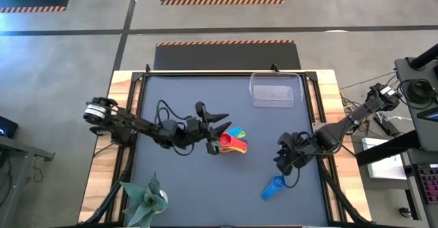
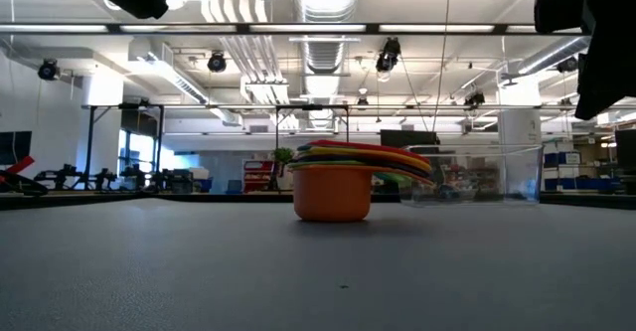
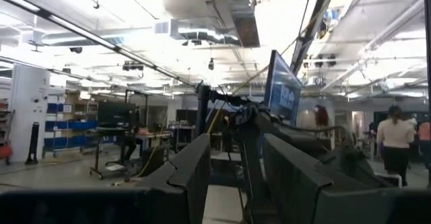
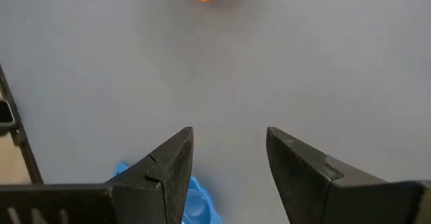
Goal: Nest measuring cups in basket
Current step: Stack the blue measuring cup on top of the red measuring cup
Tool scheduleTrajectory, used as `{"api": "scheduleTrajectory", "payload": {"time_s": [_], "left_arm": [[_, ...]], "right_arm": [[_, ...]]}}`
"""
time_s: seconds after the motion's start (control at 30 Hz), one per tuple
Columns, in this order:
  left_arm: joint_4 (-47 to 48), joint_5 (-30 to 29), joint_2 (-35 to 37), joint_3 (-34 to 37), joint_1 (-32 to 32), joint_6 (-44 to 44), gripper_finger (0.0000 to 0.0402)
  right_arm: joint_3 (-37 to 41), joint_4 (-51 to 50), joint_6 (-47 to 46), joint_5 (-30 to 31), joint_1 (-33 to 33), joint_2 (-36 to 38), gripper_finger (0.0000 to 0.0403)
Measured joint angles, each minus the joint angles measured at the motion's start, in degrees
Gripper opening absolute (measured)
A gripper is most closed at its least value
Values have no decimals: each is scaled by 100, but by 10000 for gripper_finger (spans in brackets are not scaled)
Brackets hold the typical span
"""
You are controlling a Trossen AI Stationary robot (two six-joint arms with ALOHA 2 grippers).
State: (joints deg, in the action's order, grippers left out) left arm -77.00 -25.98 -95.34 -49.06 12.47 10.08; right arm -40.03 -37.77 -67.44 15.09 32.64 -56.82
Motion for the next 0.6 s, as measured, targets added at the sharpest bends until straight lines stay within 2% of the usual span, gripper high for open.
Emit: {"api": "scheduleTrajectory", "payload": {"time_s": [0.07, 0.23, 0.6], "left_arm": [[-138, 67, -8, 0, 0, 6, 119], [-507, 735, -8, 2, 11, -47, 119], [-431, 1225, -8, 4, 22, -480, 119]], "right_arm": [[0, -1, -183, 0, 0, -2, 176], [0, 2, -783, -22, 0, -2, 176], [-4, 93, -1993, -79, 42, -21, 176]]}}
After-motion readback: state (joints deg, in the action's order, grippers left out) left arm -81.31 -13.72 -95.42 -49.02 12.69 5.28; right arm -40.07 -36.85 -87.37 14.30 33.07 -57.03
